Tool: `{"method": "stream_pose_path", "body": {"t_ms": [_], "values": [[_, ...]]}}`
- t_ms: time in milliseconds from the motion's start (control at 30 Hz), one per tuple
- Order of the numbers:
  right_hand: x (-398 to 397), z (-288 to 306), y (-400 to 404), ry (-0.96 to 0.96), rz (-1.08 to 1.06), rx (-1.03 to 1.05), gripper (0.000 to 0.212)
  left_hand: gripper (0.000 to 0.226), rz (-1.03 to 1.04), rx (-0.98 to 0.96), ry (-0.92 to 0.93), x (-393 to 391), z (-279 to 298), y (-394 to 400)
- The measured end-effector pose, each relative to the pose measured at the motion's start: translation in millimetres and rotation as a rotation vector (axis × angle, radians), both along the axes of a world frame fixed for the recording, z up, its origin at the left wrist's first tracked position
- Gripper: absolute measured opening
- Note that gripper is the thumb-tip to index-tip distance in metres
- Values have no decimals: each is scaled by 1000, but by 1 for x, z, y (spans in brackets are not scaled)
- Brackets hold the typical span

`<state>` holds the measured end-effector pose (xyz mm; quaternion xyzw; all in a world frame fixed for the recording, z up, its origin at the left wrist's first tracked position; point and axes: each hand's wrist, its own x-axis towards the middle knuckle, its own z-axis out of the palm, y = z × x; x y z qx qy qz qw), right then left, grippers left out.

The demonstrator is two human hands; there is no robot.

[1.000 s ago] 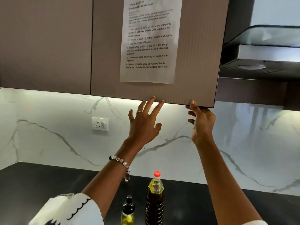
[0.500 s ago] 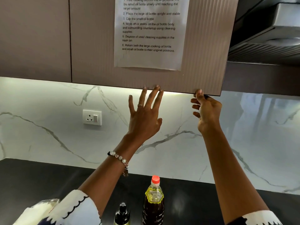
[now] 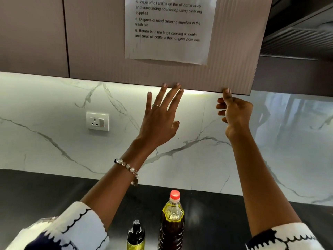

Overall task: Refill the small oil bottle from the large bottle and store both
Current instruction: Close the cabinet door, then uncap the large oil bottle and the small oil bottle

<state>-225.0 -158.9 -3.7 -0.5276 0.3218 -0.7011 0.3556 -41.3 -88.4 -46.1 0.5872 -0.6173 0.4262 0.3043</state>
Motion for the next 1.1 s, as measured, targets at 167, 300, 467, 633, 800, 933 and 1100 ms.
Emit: {"method": "stream_pose_path", "body": {"t_ms": [167, 300, 467, 633, 800, 933, 1100], "values": [[0, -20, 7, 108, 20, 29, 38, 74, -369, 132, 398, -4, -37, 8], [4, -63, 15, 224, 124, 50, 30, 46, -463, 235, 697, -6, -81, 20], [11, -138, 35, 423, 215, 70, 23, 37, -514, 441, 1038, -10, -140, 42], [16, -205, 59, 631, 235, 53, 25, 69, -581, 589, 1351, -21, -206, 62], [26, -236, 66, 820, 125, -68, 36, 69, -516, 596, 1396, -36, -236, 64], [33, -238, 67, 891, 30, -137, 33, 64, -457, 556, 1377, -45, -240, 56], [34, -234, 70, 948, 3, -200, 31, 55, -418, 475, 1400, -50, -240, 49]]}}
